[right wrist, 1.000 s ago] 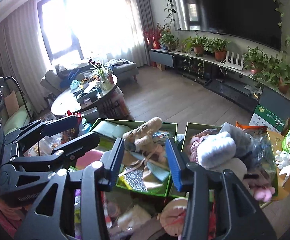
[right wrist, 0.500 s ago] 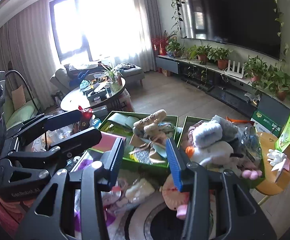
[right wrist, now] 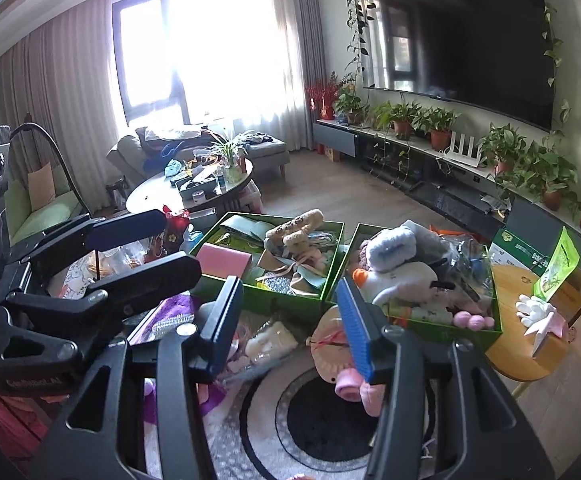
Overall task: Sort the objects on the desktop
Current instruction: 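Withdraw both grippers from the box and turn toward the pink bow, then lower both grippers around the pink anchor-print hair bow on the blanket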
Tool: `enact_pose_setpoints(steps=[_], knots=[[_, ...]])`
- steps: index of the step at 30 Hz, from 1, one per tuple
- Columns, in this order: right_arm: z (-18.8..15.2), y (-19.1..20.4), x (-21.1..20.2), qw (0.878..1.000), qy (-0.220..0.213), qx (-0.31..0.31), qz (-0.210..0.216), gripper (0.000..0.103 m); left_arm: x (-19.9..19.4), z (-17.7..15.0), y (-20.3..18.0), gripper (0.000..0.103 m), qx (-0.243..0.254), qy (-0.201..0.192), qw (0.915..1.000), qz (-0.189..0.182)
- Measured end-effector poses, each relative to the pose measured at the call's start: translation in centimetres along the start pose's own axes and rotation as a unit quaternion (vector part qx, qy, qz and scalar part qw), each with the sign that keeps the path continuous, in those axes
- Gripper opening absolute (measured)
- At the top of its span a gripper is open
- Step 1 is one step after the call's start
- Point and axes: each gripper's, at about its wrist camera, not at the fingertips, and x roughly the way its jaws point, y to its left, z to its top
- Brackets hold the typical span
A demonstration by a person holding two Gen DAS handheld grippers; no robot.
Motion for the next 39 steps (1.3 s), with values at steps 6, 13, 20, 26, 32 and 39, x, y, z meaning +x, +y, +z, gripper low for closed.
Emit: enact_pose_setpoints(steps=[6,13,20,26,32,39], knots=[[-2.5,-1.1,-1.3,1.000,0.010,0.005,0.002,0.051,-0.2,-2.3,-2.5,0.071,-0.002,0.004,0.9998,-0.017],[-7.3,-2.3,-2.1,0.999,0.029,0.005,-0.018,0.051,1.1,-6.5,-5.2,0.071,-0.011,0.037,0.9983,-0.043],[-12.7,-4.1,-0.7,0.996,0.082,0.043,-0.016,0.051,4.0,-10.5,-6.7,0.071,-0.015,0.092,0.9945,-0.049],[-15.9,-5.2,0.1,0.992,0.104,0.065,-0.019,0.053,5.6,-13.6,-7.2,0.071,-0.027,0.135,0.9887,-0.059],[-19.2,-6.9,1.1,0.987,0.135,0.080,-0.025,0.054,6.8,-16.4,-7.5,0.071,-0.034,0.177,0.9815,-0.065],[-21.4,-8.7,1.7,0.981,0.150,0.122,-0.010,0.055,7.8,-18.1,-8.1,0.071,-0.037,0.201,0.9761,-0.073]])
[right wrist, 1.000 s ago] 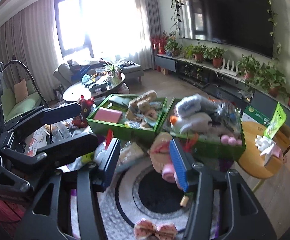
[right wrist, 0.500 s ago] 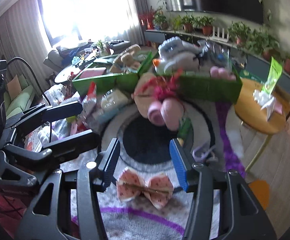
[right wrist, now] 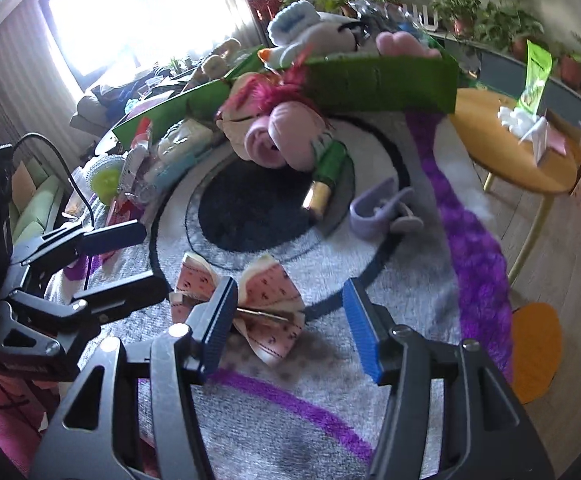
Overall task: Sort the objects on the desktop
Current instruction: 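Lower both grippers around the pink anchor-print hair bow on the blanket, then close the left gripper on the bow's clip while the right gripper closes too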
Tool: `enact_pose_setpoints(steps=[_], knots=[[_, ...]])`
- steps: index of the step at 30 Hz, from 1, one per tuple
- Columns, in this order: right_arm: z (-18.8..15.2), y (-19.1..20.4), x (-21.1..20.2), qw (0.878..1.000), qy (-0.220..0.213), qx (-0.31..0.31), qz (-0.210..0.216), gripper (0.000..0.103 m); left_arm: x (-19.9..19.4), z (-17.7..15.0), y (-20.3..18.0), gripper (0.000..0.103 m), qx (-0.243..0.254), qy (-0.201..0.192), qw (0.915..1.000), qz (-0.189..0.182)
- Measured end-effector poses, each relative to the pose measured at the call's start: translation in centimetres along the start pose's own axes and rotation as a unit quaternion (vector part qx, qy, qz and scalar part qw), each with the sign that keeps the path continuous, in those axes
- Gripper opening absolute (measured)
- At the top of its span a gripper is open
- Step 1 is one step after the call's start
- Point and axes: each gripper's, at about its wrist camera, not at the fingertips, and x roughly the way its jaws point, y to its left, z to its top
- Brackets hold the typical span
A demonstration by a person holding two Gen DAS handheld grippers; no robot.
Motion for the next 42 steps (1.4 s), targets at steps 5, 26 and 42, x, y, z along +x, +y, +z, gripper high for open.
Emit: enact_pose_setpoints(steps=[5,26,42], knots=[[-0.3,-0.2,0.3,1.000,0.004,0.006,0.007,0.055,0.5,-0.3,-0.3,0.071,0.002,0.005,1.0000,-0.004],[-1.6,-0.2,1.4,0.999,0.012,-0.005,0.031,0.058,2.9,-1.4,-0.6,0.062,0.005,0.043,0.9991,-0.003],[-1.7,0.7,1.7,0.998,0.008,-0.017,0.061,0.035,3.4,-1.5,-0.6,0.044,0.005,0.054,0.9984,-0.016]])
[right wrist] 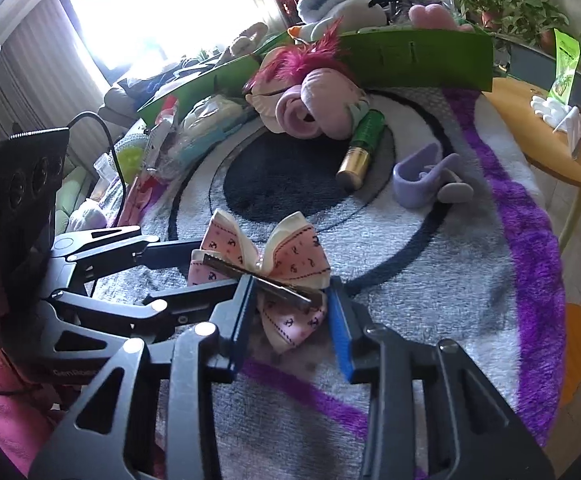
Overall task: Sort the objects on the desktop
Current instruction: 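Close the left gripper on the bow's clip while the right gripper closes too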
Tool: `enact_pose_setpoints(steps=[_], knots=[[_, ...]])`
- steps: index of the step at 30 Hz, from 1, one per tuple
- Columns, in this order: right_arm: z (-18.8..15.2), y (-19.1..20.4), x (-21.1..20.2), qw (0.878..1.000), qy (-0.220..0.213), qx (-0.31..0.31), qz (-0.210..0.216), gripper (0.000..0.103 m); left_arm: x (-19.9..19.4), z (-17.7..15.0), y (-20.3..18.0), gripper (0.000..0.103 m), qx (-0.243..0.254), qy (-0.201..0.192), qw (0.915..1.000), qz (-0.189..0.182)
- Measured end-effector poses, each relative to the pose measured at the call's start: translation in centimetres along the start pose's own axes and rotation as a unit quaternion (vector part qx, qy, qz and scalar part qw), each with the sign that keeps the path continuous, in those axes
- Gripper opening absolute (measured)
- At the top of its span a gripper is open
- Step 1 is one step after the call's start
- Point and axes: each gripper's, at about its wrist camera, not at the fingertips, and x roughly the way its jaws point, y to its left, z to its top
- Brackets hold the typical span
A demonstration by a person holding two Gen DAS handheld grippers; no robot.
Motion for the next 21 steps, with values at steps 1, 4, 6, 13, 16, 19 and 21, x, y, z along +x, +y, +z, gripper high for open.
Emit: enact_pose_setpoints(steps=[1,4,6,13,16,19,21], knots=[[0.0,0.0,0.0,1.000,0.000,0.001,0.000,0.035,-0.1,0.0,0.0,0.043,-0.001,-0.001,1.0000,-0.002],[0.0,-0.1,0.0,1.000,0.000,0.007,0.003,0.035,-0.3,0.1,0.1,0.043,-0.003,-0.002,1.0000,-0.005],[0.0,-0.2,0.0,1.000,0.000,0.008,0.003,0.035,-0.6,0.1,0.4,0.043,-0.009,-0.007,0.9999,-0.002],[0.0,-0.2,0.2,1.000,0.003,0.011,0.003,0.035,-0.6,0.4,1.3,0.043,-0.021,-0.012,0.9997,-0.007],[0.0,-0.2,0.3,1.000,0.002,0.018,0.002,0.034,-0.4,0.6,0.9,0.043,-0.012,-0.014,0.9998,-0.012],[0.1,0.0,0.5,1.000,0.002,0.019,0.001,0.032,-0.2,0.8,0.2,0.041,0.002,-0.016,0.9998,-0.015],[0.1,0.4,0.6,1.000,-0.001,0.014,-0.009,0.030,-0.5,0.9,-0.1,0.039,0.012,-0.020,0.9997,-0.012]])
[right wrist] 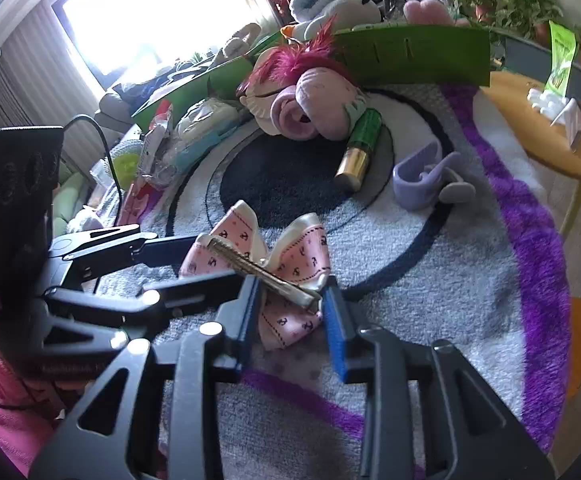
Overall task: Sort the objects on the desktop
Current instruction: 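Close the left gripper on the bow's clip while the right gripper closes too, then lift the pink bow with both grippers and carry it toward the green box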
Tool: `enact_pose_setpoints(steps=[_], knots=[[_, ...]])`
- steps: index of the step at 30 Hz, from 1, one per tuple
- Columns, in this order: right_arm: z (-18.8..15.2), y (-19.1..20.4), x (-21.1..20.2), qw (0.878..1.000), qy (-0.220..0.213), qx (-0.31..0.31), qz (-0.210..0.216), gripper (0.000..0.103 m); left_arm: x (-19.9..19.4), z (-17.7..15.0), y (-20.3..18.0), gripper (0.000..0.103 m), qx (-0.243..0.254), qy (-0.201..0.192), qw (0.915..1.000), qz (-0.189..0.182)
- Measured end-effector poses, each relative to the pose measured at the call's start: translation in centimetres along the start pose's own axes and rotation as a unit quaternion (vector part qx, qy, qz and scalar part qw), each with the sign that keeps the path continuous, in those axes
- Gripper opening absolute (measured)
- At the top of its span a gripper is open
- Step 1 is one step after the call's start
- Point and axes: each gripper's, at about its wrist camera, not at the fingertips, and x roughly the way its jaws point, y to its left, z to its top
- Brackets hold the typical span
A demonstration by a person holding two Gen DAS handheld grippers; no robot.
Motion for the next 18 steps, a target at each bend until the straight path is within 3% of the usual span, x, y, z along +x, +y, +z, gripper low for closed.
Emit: enact_pose_setpoints(steps=[18], knots=[[1.3,1.5,-1.1,0.999,-0.019,-0.025,-0.001,0.030,-2.0,1.0,0.6,0.038,-0.011,-0.025,0.9996,0.006]])
